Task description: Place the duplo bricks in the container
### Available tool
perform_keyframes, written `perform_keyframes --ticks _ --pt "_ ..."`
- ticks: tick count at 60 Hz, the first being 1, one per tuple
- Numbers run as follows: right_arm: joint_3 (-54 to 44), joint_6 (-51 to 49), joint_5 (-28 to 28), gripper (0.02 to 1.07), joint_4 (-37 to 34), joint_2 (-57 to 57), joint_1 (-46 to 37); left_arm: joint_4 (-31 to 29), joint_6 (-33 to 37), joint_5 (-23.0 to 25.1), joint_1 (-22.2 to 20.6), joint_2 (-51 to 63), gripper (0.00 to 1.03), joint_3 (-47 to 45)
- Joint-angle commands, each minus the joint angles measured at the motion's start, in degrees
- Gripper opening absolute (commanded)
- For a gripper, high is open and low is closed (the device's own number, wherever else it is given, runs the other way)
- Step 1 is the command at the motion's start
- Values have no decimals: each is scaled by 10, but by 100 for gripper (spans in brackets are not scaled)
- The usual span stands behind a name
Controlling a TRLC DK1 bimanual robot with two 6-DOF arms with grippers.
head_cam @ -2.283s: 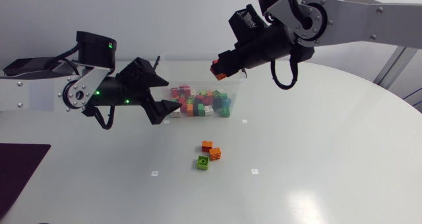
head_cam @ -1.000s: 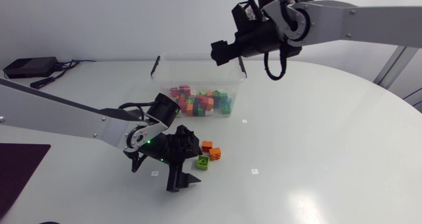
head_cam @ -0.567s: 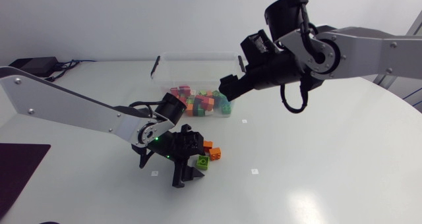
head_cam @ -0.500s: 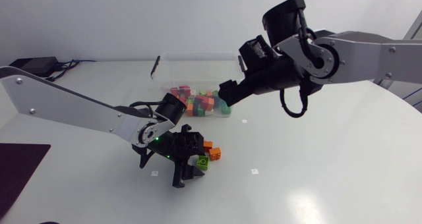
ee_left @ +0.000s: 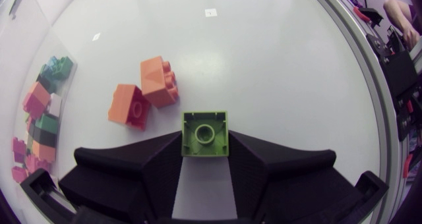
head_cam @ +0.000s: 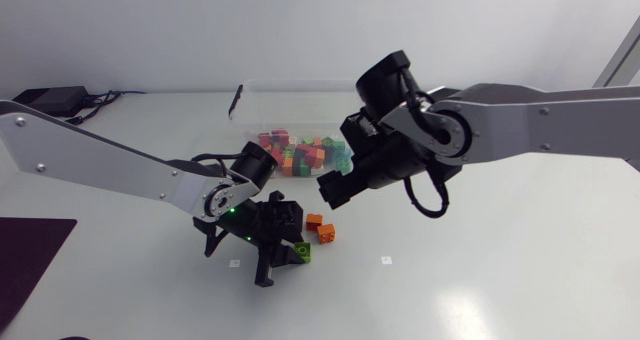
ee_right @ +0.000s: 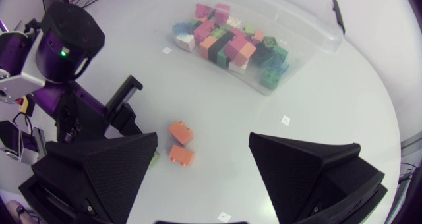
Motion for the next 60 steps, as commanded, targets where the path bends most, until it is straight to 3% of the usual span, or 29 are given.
perform_keyframes --ticks 1,19,34,52,60 --pt "-8 30 7 102 -15 37 13 -13 12 1 19 -35 28 -27" --pt "31 59 22 99 -47 126 37 -33 -3 8 92 -175 28 -58" --pt "62 64 23 98 -68 161 59 -25 -46 25 142 -226 28 -43" --pt "108 82 43 92 -100 206 68 46 -158 35 179 -237 28 7" --pt "123 83 45 79 -110 220 65 97 -222 34 194 -235 28 31"
